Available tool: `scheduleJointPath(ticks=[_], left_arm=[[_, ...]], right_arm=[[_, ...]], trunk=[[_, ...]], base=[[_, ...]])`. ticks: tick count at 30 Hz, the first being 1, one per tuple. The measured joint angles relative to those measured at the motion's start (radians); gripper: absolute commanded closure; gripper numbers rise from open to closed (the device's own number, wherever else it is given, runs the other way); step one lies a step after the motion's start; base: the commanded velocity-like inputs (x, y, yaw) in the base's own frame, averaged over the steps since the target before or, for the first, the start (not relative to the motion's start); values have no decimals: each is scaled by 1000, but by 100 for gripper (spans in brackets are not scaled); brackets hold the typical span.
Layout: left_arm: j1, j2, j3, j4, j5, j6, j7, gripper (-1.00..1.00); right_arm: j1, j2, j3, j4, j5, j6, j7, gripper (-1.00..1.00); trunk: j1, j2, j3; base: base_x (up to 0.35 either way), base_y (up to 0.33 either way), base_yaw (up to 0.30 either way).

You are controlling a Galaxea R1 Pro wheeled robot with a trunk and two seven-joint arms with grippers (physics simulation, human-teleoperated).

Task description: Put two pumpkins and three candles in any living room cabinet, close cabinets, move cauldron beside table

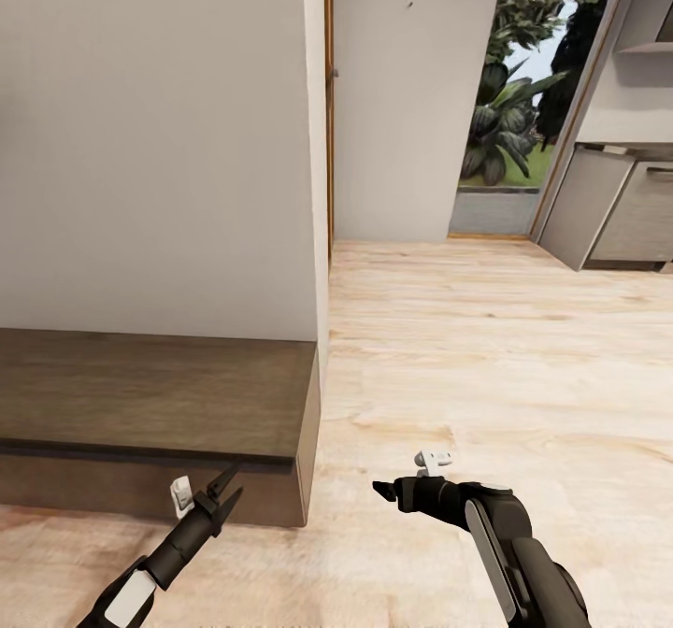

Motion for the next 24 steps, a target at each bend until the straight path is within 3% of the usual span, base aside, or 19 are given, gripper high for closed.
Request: scheduleJointPath(ticks=[16, 24], left_arm=[[0, 0, -1, 0, 2, 6, -5, -100], [0, 10, -1, 0, 2, 4, -26, -100]], right_arm=[[0, 0, 0, 0, 0, 0, 0, -100], [0, 0, 0, 0, 0, 0, 0, -100]], trunk=[[0, 0, 0], [0, 0, 0]], base=[[0, 0, 0], [167, 0, 0]])
